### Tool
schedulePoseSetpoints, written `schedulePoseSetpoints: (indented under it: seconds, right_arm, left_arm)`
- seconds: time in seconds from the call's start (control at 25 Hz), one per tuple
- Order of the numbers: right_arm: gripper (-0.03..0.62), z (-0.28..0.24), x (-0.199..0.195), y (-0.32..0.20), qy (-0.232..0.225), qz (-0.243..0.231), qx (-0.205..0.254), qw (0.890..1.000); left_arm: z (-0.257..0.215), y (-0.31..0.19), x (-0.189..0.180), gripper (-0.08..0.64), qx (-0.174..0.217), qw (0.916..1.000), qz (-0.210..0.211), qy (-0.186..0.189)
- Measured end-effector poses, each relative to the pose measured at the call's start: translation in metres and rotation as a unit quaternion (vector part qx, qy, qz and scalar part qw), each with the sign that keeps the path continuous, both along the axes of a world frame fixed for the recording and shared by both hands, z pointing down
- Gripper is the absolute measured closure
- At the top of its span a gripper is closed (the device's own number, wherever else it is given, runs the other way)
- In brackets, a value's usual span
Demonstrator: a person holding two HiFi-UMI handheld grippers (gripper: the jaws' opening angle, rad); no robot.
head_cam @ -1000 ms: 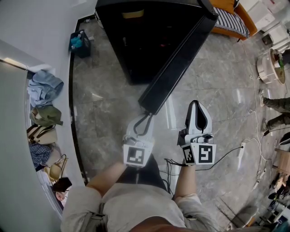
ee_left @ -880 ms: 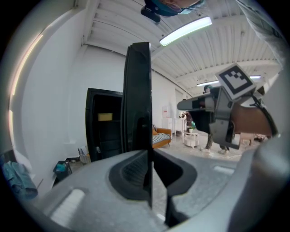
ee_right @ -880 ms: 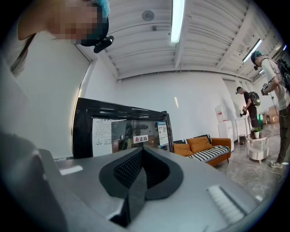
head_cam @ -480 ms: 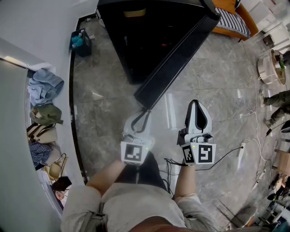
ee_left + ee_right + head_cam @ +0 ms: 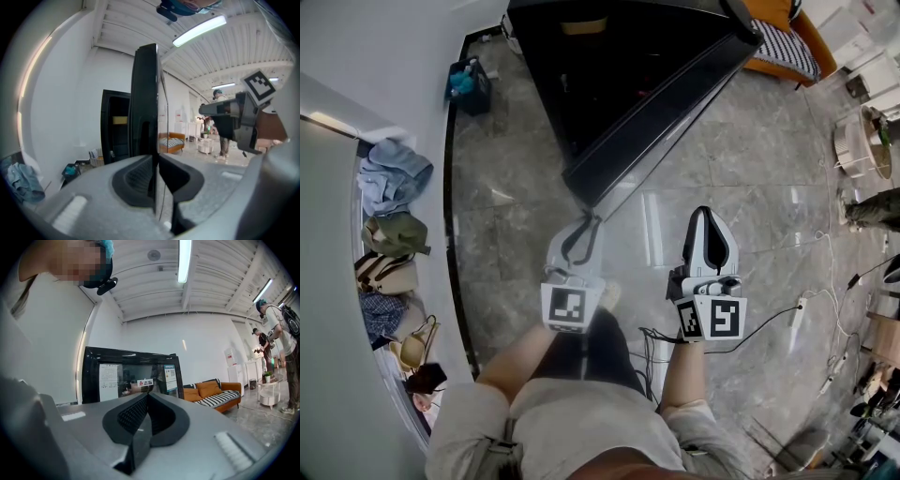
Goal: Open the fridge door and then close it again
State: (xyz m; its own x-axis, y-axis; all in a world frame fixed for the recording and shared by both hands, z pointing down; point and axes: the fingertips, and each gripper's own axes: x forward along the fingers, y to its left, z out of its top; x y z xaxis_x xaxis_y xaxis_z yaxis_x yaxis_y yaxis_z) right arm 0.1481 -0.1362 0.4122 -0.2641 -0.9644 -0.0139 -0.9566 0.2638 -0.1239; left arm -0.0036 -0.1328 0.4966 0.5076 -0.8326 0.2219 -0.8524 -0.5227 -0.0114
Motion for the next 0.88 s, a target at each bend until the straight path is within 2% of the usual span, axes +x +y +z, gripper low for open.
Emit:
schedulePoseSetpoints:
  seconds: [0.52, 0.88]
  right_arm:
    - [0.591, 0.002, -0.006, -0.006, 0.000, -0.005, -0.004, 1.000]
    - [0.591, 0.008, -0.014, -0.010, 0.000, -0.007, -0.007, 1.000]
  left_arm:
    - [-0.001, -0.033, -0.029, 0.504, -0.003, 0.9994, -0.034, 0.003]
    - [0.001, -0.056, -0.049, 0.498, -0.001, 0.9993, -0.036, 0.006]
